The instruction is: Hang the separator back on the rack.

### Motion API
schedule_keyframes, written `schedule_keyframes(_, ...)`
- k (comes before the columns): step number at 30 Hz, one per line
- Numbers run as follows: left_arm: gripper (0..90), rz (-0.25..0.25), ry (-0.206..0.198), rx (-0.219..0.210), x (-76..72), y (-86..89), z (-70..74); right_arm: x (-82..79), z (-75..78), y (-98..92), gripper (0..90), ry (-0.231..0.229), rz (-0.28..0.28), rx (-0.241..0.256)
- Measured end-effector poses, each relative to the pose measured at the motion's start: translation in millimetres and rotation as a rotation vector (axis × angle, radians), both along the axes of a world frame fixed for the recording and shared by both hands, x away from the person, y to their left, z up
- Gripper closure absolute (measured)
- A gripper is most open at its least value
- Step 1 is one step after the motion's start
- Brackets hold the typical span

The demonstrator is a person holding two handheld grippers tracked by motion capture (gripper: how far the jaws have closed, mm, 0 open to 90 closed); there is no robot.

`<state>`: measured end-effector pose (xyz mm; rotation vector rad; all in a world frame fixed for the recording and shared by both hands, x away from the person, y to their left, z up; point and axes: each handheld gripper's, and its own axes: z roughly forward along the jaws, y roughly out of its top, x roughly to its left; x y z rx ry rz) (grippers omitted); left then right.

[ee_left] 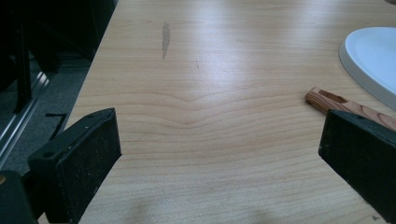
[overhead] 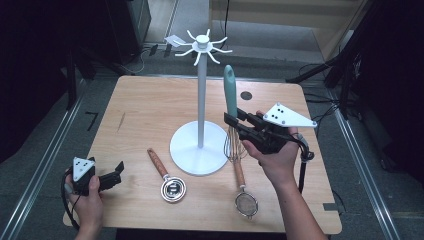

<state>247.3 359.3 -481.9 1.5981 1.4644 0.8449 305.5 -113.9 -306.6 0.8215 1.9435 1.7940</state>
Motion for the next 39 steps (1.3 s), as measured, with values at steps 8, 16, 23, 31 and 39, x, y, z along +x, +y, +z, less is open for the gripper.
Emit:
schedule_keyframes(8,0.0,0.001,0.0,-0.002,-0.1,0.0,0.0,-3.2,3.9,1.2,70.5,-0.012,0.005,0.003)
schedule_keyframes(16,0.0,0.0,-0.001,-0.001,0.0,0.1,-0.1,-6.9,10.3,1.9,70.5,-0.027,0.014,0.015)
schedule_keyframes(23,0.0,0.0,0.0,0.0,0.0,0.1,0.0,-8.7,17.3,5.0,70.5,-0.036,0.032,0.026)
schedule_keyframes(31,0.0,0.001,-0.001,-0.004,-0.1,0.1,-0.1,-7.1,20.9,9.7,70.5,-0.038,0.043,0.022)
schedule_keyframes(39,0.0,-0.001,-0.001,-0.003,0.0,0.2,0.0,-4.6,22.6,13.2,70.5,-0.027,0.036,0.024)
